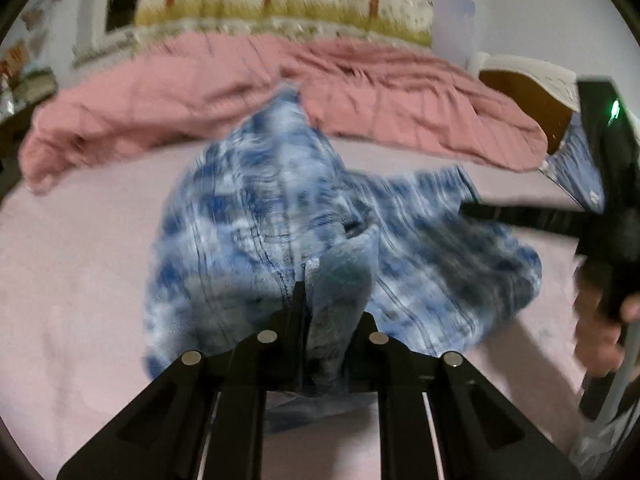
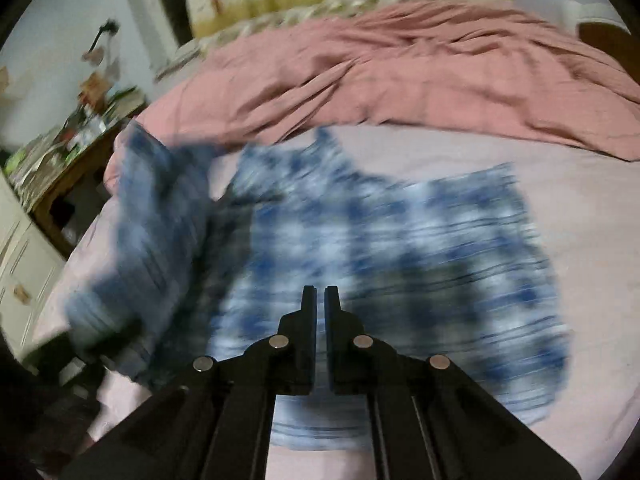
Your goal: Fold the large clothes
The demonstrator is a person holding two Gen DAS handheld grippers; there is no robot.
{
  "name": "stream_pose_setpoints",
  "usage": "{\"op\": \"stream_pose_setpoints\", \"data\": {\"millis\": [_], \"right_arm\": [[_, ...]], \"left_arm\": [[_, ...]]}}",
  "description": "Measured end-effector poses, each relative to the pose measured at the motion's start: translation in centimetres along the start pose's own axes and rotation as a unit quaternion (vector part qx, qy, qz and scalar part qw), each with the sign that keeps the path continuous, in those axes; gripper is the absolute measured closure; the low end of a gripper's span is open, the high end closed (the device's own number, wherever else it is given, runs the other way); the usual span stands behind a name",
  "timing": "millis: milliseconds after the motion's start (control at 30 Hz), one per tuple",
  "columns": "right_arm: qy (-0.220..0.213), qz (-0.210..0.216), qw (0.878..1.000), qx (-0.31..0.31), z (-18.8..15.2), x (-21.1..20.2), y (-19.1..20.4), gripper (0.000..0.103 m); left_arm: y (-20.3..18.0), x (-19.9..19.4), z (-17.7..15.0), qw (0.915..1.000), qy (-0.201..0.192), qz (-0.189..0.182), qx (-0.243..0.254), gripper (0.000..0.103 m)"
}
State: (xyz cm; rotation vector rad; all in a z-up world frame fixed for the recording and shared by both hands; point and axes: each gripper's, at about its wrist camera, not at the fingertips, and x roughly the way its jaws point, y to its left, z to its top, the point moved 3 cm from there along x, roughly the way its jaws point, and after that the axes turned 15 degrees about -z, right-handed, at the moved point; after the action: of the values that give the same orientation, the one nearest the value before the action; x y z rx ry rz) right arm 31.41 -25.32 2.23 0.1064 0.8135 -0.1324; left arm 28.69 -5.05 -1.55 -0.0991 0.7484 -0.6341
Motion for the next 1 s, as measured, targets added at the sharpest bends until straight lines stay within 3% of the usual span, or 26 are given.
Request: {"op": "stream_pose_setpoints", "data": {"millis": [100,233,367,467,633,700,733,800,867,1000], "right_arm": [[0.004,-0.005,1.0,0.026,0.5,0.2,-2.2,0.099],[0.028,0.01,0.998,0.063,0.9,1.5,-4.1,0.099],[0.038,-0.025,0.996,0.079,0.8,2.4,-5.2,0.099],[0.043,-0.054,0.994,0.088,0.3,2.9,-5.3,0.099],[0.038,-0.041,0.995,0.083,0.4,2.6,-5.5,0.099],[0.038,-0.033,0.996,0.076,0.5,2.5,-5.4,0.099],[0.036,-0.028,0.996,0.075,0.5,2.4,-5.4,0.099],[0.031,-0.015,0.997,0.072,0.6,2.2,-5.2,0.099],[0.013,-0.003,0.997,0.078,0.7,1.8,-4.7,0.097],[-0.014,0.014,0.999,0.047,0.6,1.2,-2.7,0.08]], "left_arm": [[-0.1,1.6,-0.9,0.9997,0.021,0.004,-0.007,0.091],[-1.2,-0.6,1.3,0.9989,-0.027,-0.026,-0.028,0.091],[-3.1,-1.5,4.1,0.9977,-0.041,-0.048,-0.027,0.092],[-4.1,0.1,3.4,0.9981,-0.022,-0.054,-0.021,0.091],[-6.6,3.2,0.9,0.9967,0.008,-0.079,0.019,0.091],[-7.2,4.5,0.4,0.9984,0.02,-0.03,0.043,0.09],[-6.6,5.5,0.1,0.9991,0.034,0.0,0.025,0.09],[-5.2,6.5,-0.4,0.9986,0.047,-0.016,-0.02,0.089],[-5.0,5.8,-0.5,0.9979,0.046,-0.038,-0.026,0.085],[-5.3,1.2,0.2,0.9977,0.002,-0.064,-0.023,0.051]]}}
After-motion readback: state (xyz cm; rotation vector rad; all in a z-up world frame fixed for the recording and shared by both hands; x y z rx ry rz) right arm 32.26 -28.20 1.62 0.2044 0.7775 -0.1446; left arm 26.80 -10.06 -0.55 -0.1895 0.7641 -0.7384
